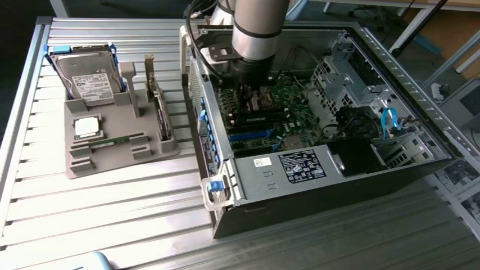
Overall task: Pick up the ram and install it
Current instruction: 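Press down the ram until it locks into place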
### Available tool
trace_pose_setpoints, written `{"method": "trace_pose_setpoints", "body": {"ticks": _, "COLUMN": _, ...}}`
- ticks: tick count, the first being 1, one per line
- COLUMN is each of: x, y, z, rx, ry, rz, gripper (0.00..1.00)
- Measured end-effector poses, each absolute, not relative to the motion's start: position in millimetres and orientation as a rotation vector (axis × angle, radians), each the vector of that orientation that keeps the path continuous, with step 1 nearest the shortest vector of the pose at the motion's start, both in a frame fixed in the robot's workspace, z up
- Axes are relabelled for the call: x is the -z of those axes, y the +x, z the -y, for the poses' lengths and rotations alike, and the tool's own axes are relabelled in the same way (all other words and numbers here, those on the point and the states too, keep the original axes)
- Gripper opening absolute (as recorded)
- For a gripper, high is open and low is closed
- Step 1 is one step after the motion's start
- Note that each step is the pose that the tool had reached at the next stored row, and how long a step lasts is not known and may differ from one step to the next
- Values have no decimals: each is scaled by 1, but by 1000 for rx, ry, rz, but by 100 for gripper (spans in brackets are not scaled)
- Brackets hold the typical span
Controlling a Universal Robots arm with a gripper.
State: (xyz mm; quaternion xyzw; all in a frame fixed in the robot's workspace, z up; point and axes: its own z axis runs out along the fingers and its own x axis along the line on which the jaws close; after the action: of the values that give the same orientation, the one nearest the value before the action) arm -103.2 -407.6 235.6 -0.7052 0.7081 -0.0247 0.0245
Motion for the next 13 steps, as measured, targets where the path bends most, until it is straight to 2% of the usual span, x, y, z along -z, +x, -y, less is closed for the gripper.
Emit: {"method": "trace_pose_setpoints", "body": {"ticks": 13, "x": -233, "y": -110, "z": 408, "rx": 82, "ry": -2179, "rz": -2188, "gripper": 11}}
